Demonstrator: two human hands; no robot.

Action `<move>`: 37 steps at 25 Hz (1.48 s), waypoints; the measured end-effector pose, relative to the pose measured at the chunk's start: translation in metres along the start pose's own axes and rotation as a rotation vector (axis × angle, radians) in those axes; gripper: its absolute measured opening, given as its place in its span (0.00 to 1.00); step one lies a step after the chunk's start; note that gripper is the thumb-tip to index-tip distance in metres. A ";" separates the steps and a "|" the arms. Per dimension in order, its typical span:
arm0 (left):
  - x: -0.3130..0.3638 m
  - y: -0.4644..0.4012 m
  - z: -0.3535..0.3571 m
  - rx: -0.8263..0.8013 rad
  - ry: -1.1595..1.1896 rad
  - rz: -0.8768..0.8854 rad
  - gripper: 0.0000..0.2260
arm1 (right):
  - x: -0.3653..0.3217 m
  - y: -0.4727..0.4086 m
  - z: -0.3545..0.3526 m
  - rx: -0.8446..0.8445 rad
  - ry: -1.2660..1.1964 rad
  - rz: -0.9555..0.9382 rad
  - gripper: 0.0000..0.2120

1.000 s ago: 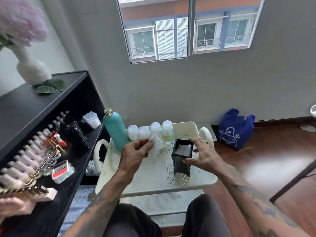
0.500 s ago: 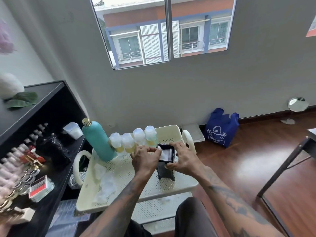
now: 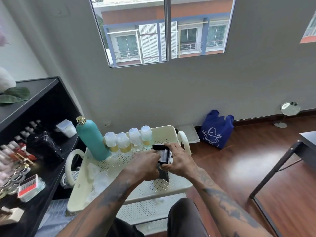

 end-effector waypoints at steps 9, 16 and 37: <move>-0.003 -0.018 0.011 -0.355 0.179 -0.172 0.20 | -0.002 0.000 -0.001 -0.021 0.030 0.014 0.39; -0.089 0.060 -0.012 0.434 0.442 -0.116 0.17 | -0.007 0.002 0.000 -0.063 0.026 0.046 0.41; -0.196 0.107 0.121 0.327 0.650 -0.664 0.07 | -0.202 -0.100 0.145 -0.287 0.325 -0.331 0.13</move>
Point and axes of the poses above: each hand's wrist, its own y-axis away from the middle knuckle, its own z-axis out of the palm, x = y × z, the point moved 4 cm from there along -y, towards the middle knuckle, and after that the axes turned 2 degrees about y, right-handed, at the moved point
